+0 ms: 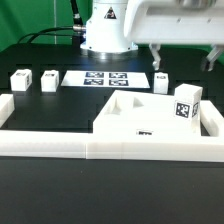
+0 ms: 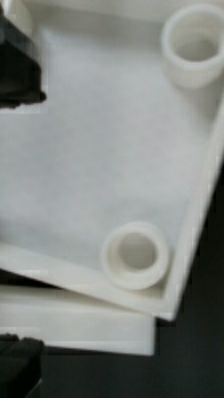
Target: Assemble square table
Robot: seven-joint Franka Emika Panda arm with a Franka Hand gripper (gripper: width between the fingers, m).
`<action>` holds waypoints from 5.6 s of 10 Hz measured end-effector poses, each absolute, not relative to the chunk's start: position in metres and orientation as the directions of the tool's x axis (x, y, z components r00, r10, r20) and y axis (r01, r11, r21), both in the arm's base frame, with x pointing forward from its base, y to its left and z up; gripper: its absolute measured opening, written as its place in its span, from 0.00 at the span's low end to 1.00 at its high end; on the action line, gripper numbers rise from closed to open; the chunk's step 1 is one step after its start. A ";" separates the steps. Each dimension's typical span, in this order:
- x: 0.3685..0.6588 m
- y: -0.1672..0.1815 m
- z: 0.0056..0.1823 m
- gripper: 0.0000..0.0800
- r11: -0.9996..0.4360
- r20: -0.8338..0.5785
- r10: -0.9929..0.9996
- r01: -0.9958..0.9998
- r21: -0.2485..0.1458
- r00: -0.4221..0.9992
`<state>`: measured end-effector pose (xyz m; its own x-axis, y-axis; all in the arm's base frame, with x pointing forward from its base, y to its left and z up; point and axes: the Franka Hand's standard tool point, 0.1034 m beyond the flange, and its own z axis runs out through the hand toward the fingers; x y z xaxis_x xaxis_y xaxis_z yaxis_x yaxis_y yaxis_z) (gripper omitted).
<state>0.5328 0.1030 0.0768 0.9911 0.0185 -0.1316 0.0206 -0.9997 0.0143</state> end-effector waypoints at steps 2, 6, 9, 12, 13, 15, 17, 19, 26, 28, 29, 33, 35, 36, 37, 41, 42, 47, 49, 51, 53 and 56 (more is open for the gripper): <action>0.508 0.118 0.069 0.81 -0.996 -0.241 -0.039 -0.019 0.084 0.970; 0.500 0.101 0.071 0.81 -0.992 -0.522 -0.077 -0.011 0.128 0.850; 0.459 0.092 0.072 0.81 -0.986 -0.746 -0.157 -0.150 0.077 0.648; 0.457 0.084 0.067 0.81 -0.982 -0.798 -0.175 -0.162 0.098 0.577; 0.458 0.084 0.068 0.81 -0.982 -0.796 -0.175 -0.163 0.097 0.580; 0.457 0.082 0.067 0.81 -0.981 -0.797 -0.179 -0.166 0.100 0.576; 0.437 0.089 0.052 0.81 -0.969 -0.811 -0.210 -0.224 0.100 0.546; 0.422 0.098 0.049 0.81 -0.964 -0.800 -0.233 -0.239 0.115 0.553; 0.410 0.105 0.042 0.81 -0.977 -0.796 -0.183 -0.197 0.082 0.576; 0.399 0.113 0.042 0.81 -0.989 -0.798 -0.097 -0.148 0.011 0.595; 0.396 0.113 0.042 0.81 -0.989 -0.800 -0.098 -0.147 0.012 0.592; 0.396 0.110 0.041 0.81 -0.987 -0.800 -0.107 -0.157 0.017 0.590; 0.391 0.112 0.030 0.81 -0.985 -0.795 -0.115 -0.169 0.016 0.595; 0.385 0.114 0.026 0.81 -0.986 -0.794 -0.117 -0.164 0.022 0.597; 0.381 0.116 0.025 0.81 -0.987 -0.792 -0.125 -0.159 0.035 0.598; 0.373 0.108 0.010 0.81 -0.983 -0.796 -0.143 -0.175 0.048 0.588; 0.373 0.108 0.010 0.81 -0.983 -0.796 -0.143 -0.175 0.048 0.589; 0.374 0.106 0.010 0.36 -0.982 -0.796 -0.147 -0.181 0.048 0.588; 0.374 0.105 0.010 0.36 -0.982 -0.796 -0.148 -0.182 0.048 0.587; 0.374 0.104 0.010 0.36 -0.982 -0.796 -0.149 -0.184 0.048 0.587; 0.374 0.104 0.010 0.36 -0.981 -0.796 -0.150 -0.186 0.048 0.587; 0.405 0.084 0.050 0.36 -0.986 -0.790 -0.120 -0.166 0.023 0.601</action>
Offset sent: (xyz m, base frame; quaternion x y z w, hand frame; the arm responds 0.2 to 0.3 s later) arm 0.0000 0.0000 0.0000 0.0000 -0.1296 0.0000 0.9916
